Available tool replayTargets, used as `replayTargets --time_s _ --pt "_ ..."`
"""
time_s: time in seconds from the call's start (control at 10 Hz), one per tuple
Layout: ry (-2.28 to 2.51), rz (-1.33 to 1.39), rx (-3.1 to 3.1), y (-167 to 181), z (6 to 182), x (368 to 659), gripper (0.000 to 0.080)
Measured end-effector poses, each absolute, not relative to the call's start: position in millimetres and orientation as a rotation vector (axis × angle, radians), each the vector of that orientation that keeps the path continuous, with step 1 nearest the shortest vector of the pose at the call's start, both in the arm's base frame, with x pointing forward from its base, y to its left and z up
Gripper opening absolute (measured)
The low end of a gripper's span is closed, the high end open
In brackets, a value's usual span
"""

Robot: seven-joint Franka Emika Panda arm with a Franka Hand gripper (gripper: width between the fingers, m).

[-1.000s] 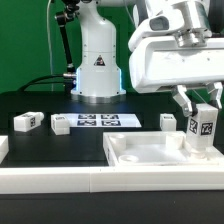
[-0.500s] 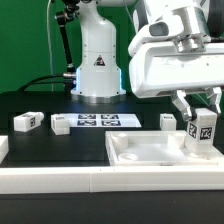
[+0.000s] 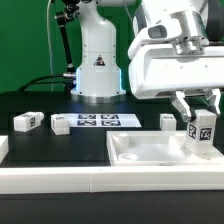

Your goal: Assemble square table

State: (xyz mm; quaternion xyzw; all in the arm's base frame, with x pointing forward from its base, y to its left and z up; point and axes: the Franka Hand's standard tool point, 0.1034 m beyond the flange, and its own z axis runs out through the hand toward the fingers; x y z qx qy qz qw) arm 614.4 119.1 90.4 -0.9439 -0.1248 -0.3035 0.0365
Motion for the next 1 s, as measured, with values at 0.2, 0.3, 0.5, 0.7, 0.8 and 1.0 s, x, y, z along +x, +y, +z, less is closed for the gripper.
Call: replayTargets --time_s 0.2,0.3,0.5,0.7,0.8,1.0 --pt "-0.384 -0.919 -2.901 119.2 88.5 613.3 0.053" --pt "-0.384 -0.918 -2.901 119.2 88.4 613.2 0.053" --pt "-0.384 -0.917 -2.901 119.2 88.1 613.1 0.064" --pt "-0.384 -0.917 -2.901 119.1 88.0 613.1 0.0647" --pt "-0.385 -0.91 -2.903 118.6 88.6 613.0 0.0649" --pt "-0.385 -0.902 -2.907 114.9 99.6 616.3 0.0649"
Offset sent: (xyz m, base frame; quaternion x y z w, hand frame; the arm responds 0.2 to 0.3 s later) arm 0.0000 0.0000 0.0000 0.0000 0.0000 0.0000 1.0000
